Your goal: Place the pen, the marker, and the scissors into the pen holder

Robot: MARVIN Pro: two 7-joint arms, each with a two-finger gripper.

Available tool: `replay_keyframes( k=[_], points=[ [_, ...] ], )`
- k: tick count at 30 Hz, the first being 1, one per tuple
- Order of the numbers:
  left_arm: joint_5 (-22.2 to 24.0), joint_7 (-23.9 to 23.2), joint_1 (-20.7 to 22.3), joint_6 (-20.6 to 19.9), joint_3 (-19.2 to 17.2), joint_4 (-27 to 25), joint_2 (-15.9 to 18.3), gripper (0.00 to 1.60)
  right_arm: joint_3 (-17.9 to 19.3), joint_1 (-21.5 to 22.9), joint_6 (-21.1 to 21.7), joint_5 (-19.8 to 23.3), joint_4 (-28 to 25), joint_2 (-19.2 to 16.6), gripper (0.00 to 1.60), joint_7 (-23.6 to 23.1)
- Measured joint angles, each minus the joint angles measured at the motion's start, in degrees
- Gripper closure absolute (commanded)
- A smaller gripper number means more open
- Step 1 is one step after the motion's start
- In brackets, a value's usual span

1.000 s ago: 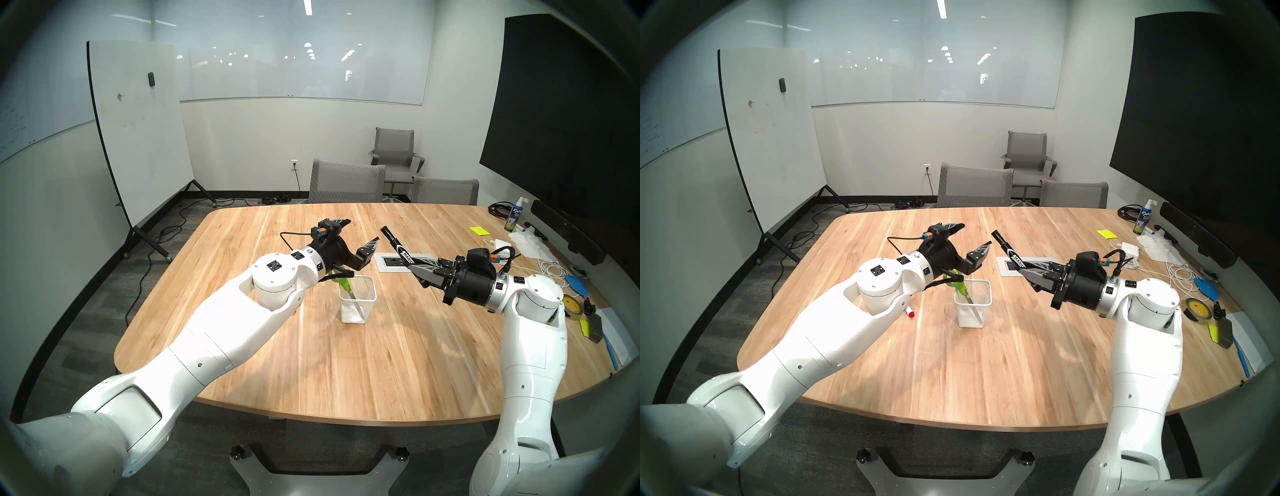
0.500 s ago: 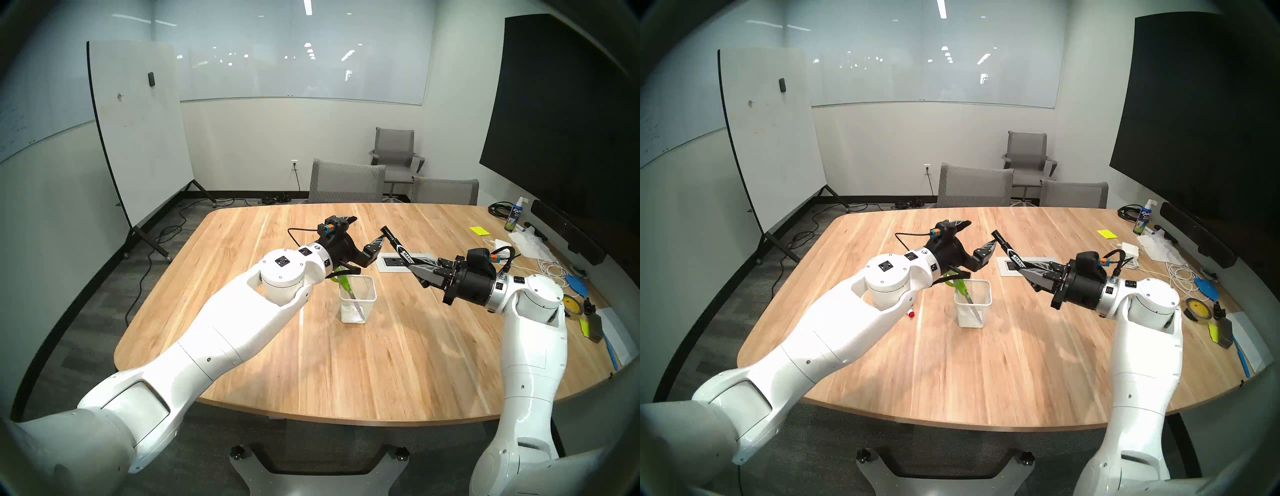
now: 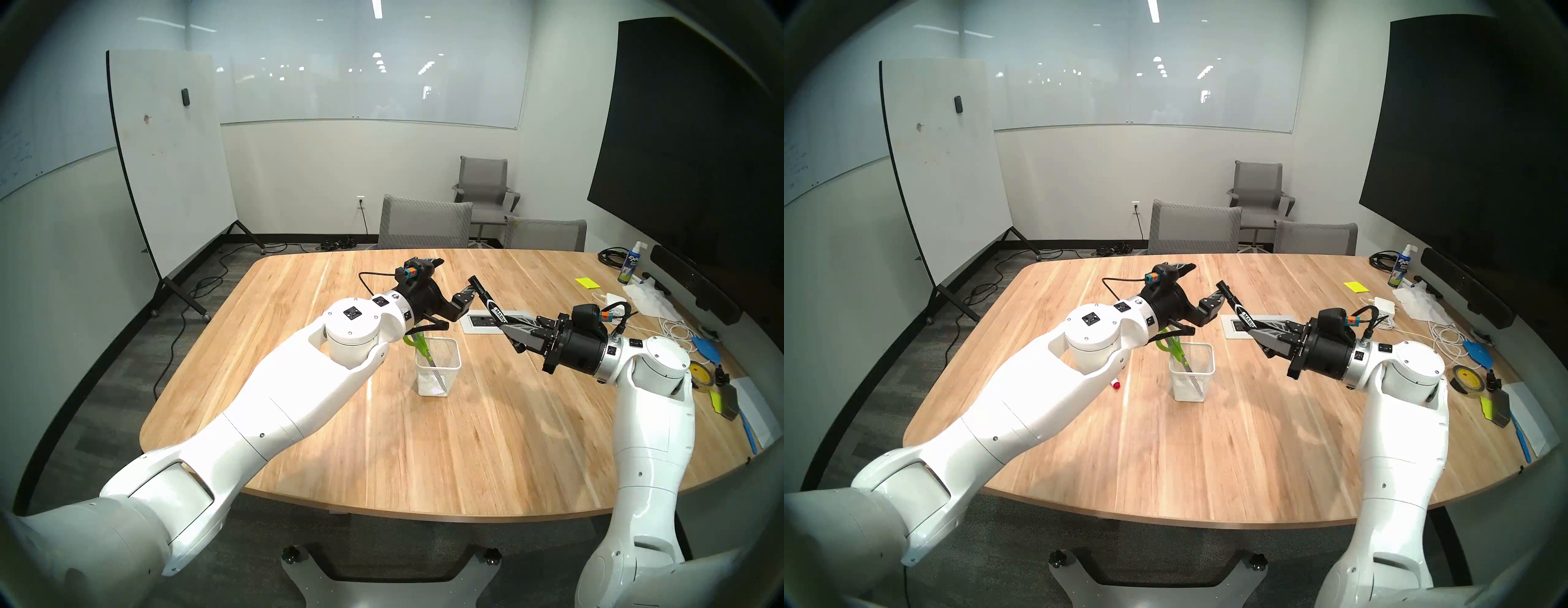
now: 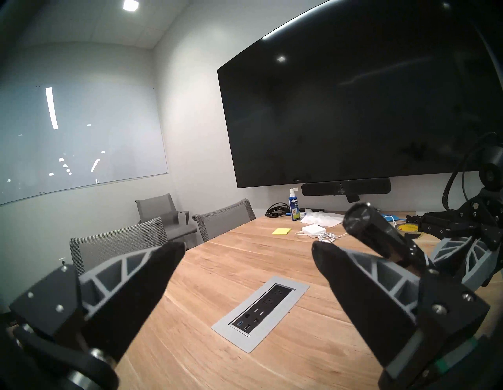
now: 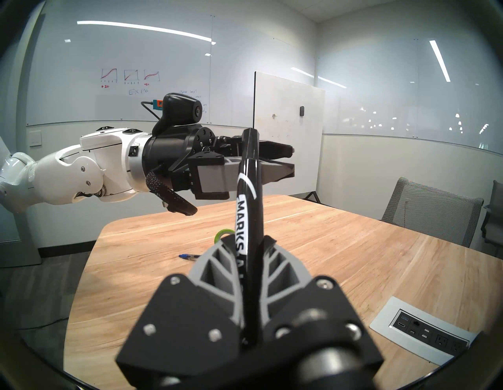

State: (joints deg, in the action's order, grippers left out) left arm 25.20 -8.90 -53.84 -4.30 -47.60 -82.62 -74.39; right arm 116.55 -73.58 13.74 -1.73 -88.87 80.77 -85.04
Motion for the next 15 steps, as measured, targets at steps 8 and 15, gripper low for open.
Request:
replay_keyframes(
  k=[8,15],
  points=[
    [-0.6,0.0,0.7,-0.5,0.7,0.6,-1.0,0.00,0.0,0.0,0.0,0.0,0.0,0.0,1.60,0.0],
    [-0.9,0.0,1.5,-0.8,1.4,1.5,-1.9,0.00,0.1,0.0,0.0,0.0,0.0,0.0,1.60,0.0]
  ],
)
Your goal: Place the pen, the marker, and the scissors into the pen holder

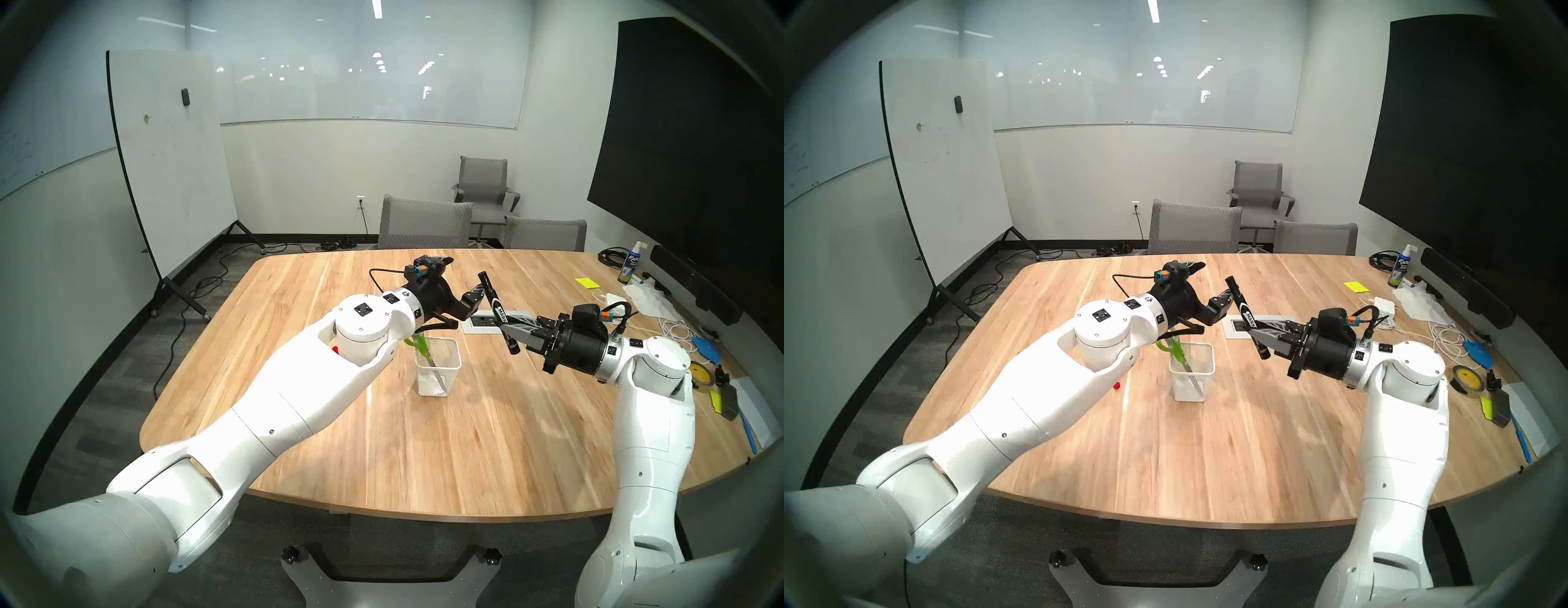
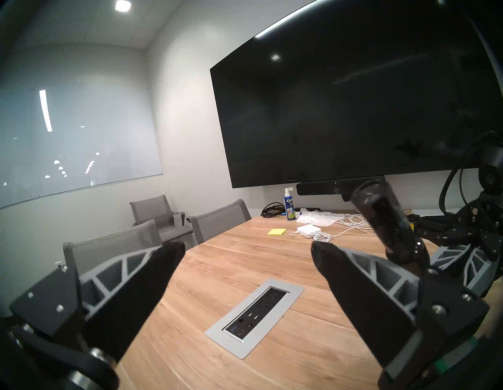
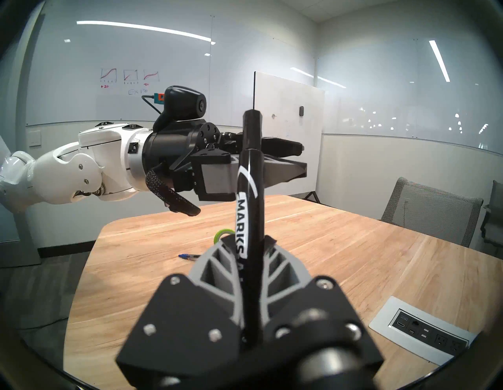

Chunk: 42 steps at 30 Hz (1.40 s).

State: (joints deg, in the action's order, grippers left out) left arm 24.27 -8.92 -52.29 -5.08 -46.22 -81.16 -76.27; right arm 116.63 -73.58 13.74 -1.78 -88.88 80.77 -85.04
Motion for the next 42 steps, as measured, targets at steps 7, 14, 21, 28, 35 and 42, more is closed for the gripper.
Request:
replay_keyframes(
  k=[7,14,21,28,35,42],
  points=[
    [-0.2,0.0,0.6,-0.4,0.3,0.3,-0.6,0.00,0.0,0.0,0.0,0.0,0.0,0.0,1.60,0.0],
    [-0.4,0.0,0.9,-0.8,0.2,0.1,-0.7,0.00,-0.1,0.0,0.0,0.0,0.0,0.0,1.60,0.0],
    [-0.6,-0.1,1.1,-1.3,0.3,-0.2,-0.8,0.00,-0.1,0.0,0.0,0.0,0.0,0.0,1.60,0.0],
    [-1.0,-0.2,1.6,-1.7,0.6,-0.1,-1.5,0.00,-0.1,0.0,0.0,0.0,0.0,0.0,1.60,0.0],
    [-1.3,-0.5,2.0,-1.9,0.8,0.2,-2.0,0.00,-0.1,0.0,0.0,0.0,0.0,0.0,1.60,0.0],
    [-1.6,-0.8,2.2,-1.9,1.0,0.2,-2.4,0.00,-0.1,0.0,0.0,0.0,0.0,0.0,1.60,0.0]
  ],
)
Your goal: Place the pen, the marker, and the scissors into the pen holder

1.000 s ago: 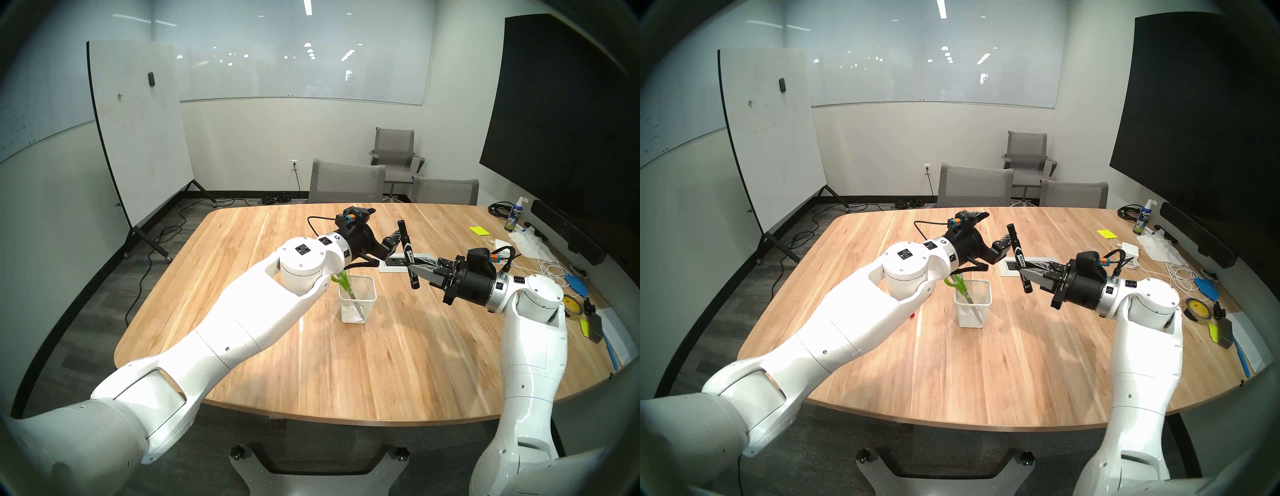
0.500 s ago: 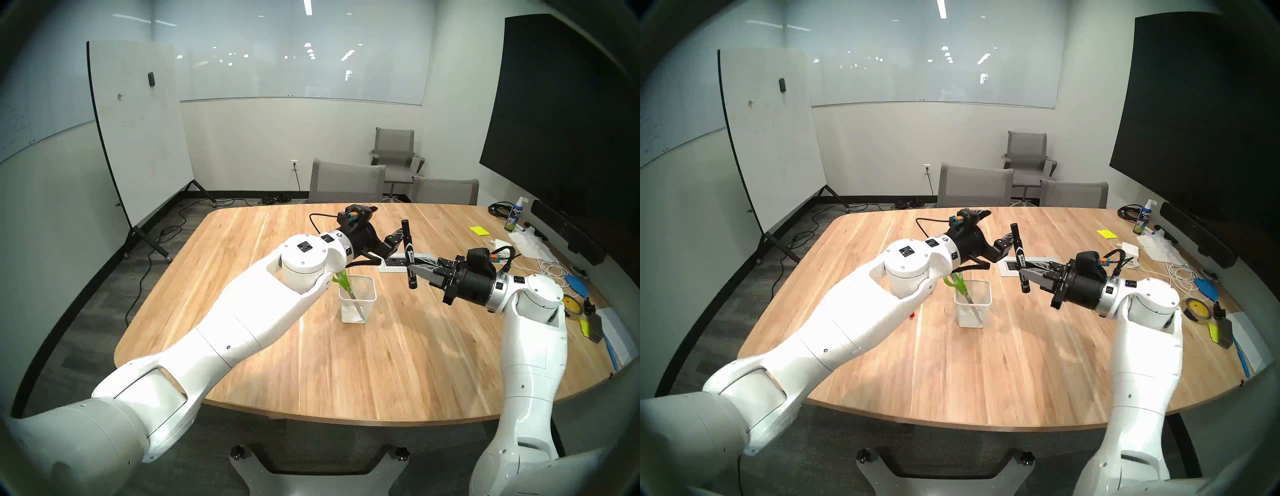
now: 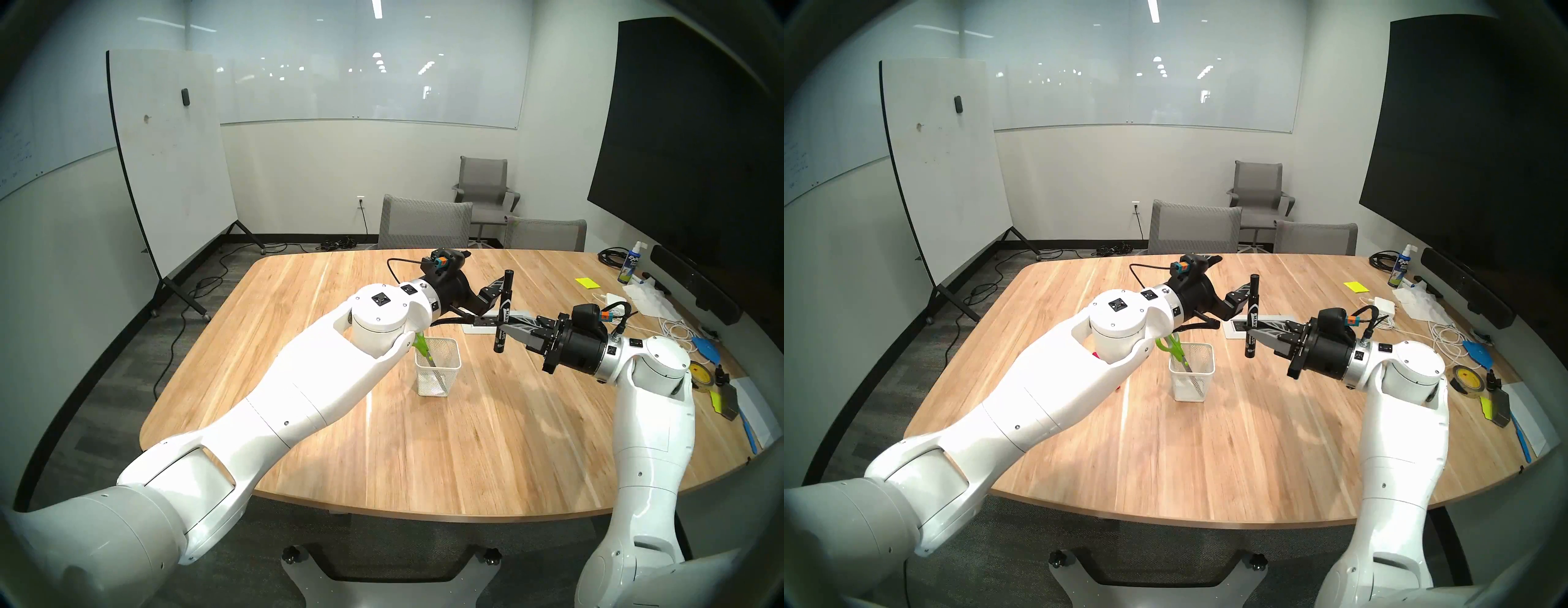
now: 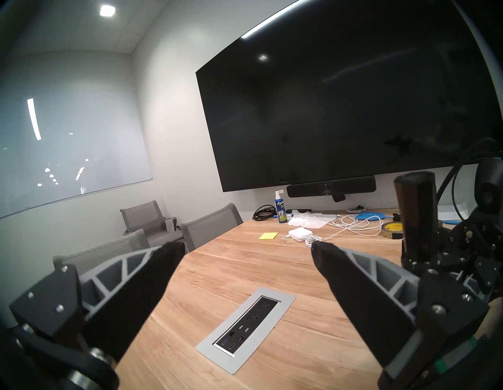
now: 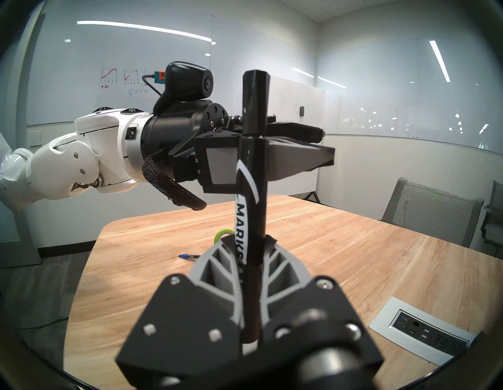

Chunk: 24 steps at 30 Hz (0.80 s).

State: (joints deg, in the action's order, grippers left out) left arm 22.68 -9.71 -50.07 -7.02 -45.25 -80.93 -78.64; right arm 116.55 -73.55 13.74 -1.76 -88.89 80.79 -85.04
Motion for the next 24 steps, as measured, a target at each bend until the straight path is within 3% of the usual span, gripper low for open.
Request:
replay_keyframes(
  k=[18,24],
  points=[
    [-0.5,-0.3,0.1,0.0,0.2,0.2,-0.8,0.00,0.0,0.0,0.0,0.0,0.0,0.0,1.60,0.0],
    [0.1,0.4,-0.9,0.1,-1.0,-0.5,0.4,0.00,0.0,0.0,0.0,0.0,0.0,0.0,1.60,0.0]
  ],
)
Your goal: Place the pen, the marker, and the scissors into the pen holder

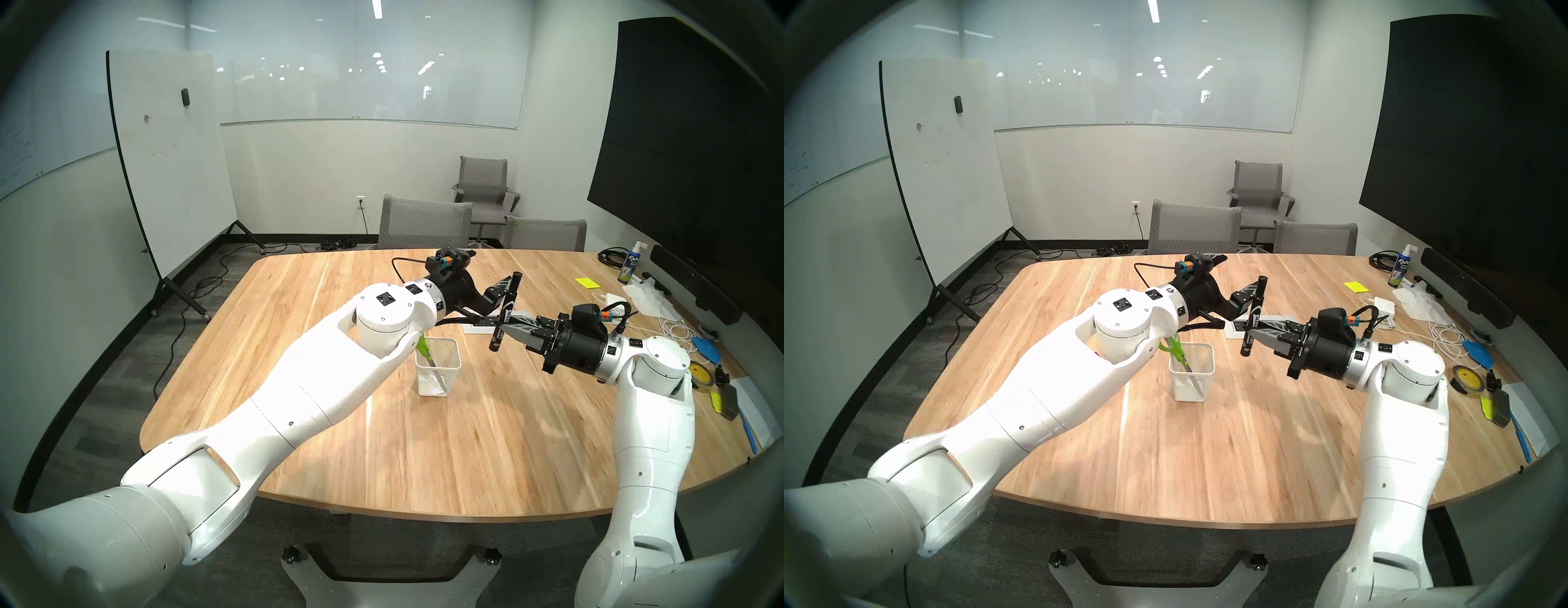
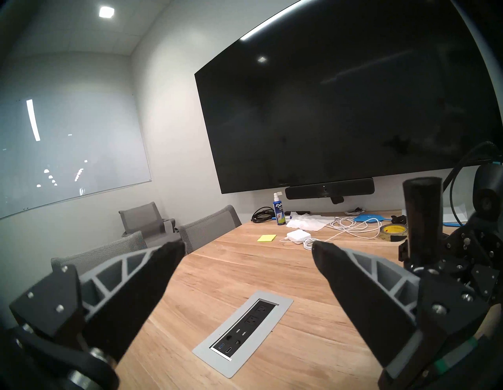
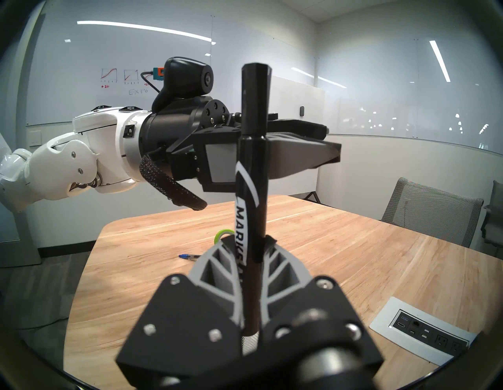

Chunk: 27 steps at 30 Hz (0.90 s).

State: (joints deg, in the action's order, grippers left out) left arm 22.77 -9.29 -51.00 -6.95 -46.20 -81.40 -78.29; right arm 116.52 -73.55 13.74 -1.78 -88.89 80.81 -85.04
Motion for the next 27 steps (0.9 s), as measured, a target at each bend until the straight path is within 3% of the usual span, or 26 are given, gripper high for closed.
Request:
replay_keyframes(
  k=[13,27],
  points=[
    [1.8,1.3,-5.2,0.2,-4.2,-4.7,7.1,0.00,0.0,0.0,0.0,0.0,0.0,0.0,1.60,0.0],
    [4.2,4.3,-14.5,2.3,-11.4,-12.5,16.7,0.00,0.0,0.0,0.0,0.0,0.0,0.0,1.60,0.0]
  ],
)
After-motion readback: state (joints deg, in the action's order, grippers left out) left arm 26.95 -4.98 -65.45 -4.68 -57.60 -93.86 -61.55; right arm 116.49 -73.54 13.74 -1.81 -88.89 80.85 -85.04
